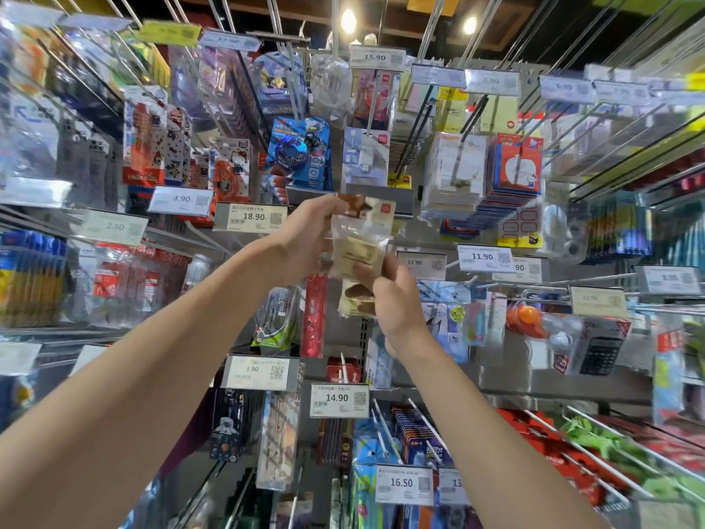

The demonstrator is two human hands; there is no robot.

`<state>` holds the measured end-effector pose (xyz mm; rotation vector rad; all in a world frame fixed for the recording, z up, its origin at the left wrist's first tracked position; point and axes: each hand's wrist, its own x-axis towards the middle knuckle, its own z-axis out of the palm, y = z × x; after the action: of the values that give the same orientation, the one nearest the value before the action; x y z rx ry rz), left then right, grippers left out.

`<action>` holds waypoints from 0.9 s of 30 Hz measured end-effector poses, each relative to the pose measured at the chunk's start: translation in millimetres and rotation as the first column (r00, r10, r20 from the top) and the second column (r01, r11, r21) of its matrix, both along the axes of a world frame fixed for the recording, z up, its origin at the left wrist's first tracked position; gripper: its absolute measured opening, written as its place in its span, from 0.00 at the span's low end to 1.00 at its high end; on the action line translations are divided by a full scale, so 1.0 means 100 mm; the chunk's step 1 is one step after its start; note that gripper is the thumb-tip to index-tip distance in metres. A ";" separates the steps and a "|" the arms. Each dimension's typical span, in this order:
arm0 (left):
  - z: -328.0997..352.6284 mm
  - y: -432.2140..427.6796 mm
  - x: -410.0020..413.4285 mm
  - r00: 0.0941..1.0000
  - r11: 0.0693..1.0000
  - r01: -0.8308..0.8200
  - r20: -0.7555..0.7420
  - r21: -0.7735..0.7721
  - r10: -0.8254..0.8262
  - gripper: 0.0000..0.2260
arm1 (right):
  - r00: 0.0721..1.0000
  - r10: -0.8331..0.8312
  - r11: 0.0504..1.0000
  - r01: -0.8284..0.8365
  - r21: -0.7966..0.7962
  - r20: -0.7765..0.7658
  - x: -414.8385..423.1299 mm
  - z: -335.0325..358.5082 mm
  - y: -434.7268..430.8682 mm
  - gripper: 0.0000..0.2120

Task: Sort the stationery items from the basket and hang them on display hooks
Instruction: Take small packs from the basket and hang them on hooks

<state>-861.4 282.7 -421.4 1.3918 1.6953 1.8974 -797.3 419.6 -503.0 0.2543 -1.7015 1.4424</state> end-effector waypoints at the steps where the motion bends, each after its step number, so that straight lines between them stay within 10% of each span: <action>1: 0.01 0.00 0.01 1.000 1.000 0.003 -0.010 0.012 -0.003 0.13 | 0.999 0.023 0.999 -0.022 -0.040 0.026 0.00 -0.07 0.06 0.14; 27: -0.01 -0.01 0.01 0.990 0.997 -0.070 -0.117 0.034 0.073 0.19 | 0.935 0.073 0.935 0.057 -0.351 0.347 -0.33 -0.15 0.45 0.06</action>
<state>-860.4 281.3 -422.9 1.5021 1.8012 1.9201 -830.1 464.8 -518.1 -0.2142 -1.6714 1.8561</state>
